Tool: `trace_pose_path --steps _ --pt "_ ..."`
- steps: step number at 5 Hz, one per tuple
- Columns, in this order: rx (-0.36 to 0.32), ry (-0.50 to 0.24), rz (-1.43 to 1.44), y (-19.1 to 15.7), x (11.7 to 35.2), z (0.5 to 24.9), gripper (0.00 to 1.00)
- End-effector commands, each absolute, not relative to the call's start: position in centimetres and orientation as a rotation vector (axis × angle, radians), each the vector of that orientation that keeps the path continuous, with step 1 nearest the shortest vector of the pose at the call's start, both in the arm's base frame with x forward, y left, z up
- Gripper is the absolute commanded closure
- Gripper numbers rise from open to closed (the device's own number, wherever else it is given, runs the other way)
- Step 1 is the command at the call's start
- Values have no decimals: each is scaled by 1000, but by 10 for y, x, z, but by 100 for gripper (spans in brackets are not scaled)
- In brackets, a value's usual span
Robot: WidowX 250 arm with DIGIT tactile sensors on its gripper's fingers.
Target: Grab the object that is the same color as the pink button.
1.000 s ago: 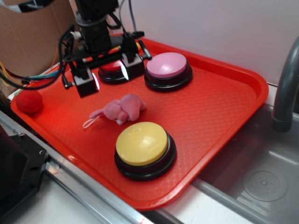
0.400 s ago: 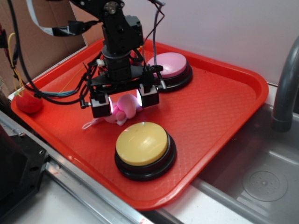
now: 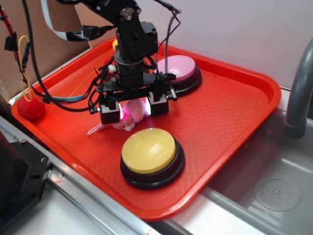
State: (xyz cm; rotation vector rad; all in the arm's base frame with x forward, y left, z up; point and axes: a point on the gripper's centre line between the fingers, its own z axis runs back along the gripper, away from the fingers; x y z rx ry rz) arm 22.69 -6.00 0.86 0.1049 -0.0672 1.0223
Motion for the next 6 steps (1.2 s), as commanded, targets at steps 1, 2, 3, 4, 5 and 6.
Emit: trace_pose_path --steps 1,2,3,4,5,6 --pt "101 -103 1006 -59 230 15 100" --pt "106 -120 932 -53 230 37 100" --pt "116 -78 798 -42 233 65 100" --pt "115 -81 619 -28 233 100 100" --pt "57 -79 434 -14 228 132 100" --pt "-1 -75 306 -4 223 155 100"
